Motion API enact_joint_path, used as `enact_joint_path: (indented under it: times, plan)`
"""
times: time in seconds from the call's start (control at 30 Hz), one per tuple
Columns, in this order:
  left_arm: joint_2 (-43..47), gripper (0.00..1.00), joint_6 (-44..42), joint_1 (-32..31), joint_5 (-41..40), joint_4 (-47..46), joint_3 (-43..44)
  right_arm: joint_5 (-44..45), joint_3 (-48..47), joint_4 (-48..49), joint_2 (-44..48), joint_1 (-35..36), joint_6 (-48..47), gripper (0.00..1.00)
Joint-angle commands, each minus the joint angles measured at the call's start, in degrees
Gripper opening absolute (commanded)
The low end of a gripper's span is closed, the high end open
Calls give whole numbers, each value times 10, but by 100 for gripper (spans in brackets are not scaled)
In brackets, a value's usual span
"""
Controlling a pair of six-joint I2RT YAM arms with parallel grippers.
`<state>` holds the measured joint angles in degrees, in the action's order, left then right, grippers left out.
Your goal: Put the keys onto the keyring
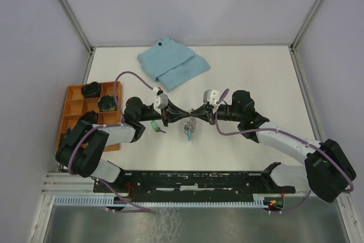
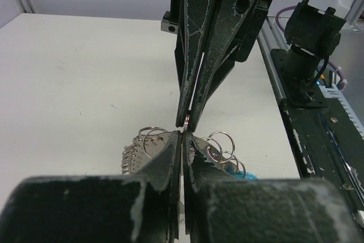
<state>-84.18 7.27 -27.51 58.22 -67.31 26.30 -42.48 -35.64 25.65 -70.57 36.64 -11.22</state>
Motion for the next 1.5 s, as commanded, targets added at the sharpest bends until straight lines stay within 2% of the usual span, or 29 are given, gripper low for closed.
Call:
enact_joint_path:
  times: [0.0, 0.07, 0.13, 0.23, 0.33, 0.5, 0.7, 0.83, 1.03, 1.47]
  plan:
    - [0, 3, 6, -7, 14, -18, 19, -21, -15, 40, -1, -1, 11, 1]
    - [5, 3, 2, -6, 11, -7, 19, -16, -19, 23, 3, -1, 9, 2]
    - [20, 3, -12, -6, -1, 33, 22, -5, -27, -20, 15, -1, -3, 8]
    - [66, 3, -98, -7, -29, 188, 45, 17, -50, -124, 42, -1, -34, 20]
    - [114, 3, -179, -11, -74, 346, 74, 50, -69, -203, 67, 0, -45, 26]
    - [146, 3, -241, -28, -124, 504, 124, 116, -105, -303, 99, -1, -75, 36]
    - [140, 3, -316, -66, -181, 687, 218, 112, -155, -367, 79, -1, -141, 41]
    - [127, 3, -328, -79, -197, 750, 258, 78, -180, -370, 46, -1, -177, 44]
    - [117, 3, -341, -94, -221, 805, 294, 29, -171, -324, 11, -1, -179, 43]
    - [114, 3, -343, -107, -215, 821, 307, -25, -177, -304, -28, -1, -175, 35]
